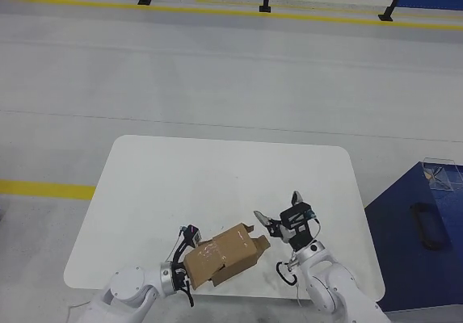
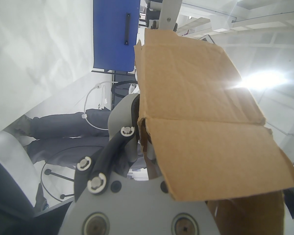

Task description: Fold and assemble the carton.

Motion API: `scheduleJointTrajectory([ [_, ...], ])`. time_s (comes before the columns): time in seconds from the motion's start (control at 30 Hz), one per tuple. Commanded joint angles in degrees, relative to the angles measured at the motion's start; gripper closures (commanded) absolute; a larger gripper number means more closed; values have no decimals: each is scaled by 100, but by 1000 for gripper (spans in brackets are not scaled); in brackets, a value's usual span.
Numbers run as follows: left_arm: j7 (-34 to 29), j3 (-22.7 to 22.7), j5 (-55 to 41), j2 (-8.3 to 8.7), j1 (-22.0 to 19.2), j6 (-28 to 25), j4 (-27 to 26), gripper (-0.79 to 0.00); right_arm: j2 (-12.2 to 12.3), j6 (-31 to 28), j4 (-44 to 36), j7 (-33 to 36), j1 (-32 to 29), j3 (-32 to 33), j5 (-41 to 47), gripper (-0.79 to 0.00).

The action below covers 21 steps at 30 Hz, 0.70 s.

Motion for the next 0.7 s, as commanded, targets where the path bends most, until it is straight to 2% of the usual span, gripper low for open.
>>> scheduleJointTrajectory([
  [0.0,25,-9,33,4,12,1,-5,0,-8,-32,-21,101,12,-70,-150,-785],
  [0.4,11,-122,-130,27,75,70,-29,0,-43,13,-547,425,-395,-290,-569,-785],
  [0.67,-97,-118,-146,39,88,150,-87,0,-133,174,-478,435,-321,-593,-717,-785],
])
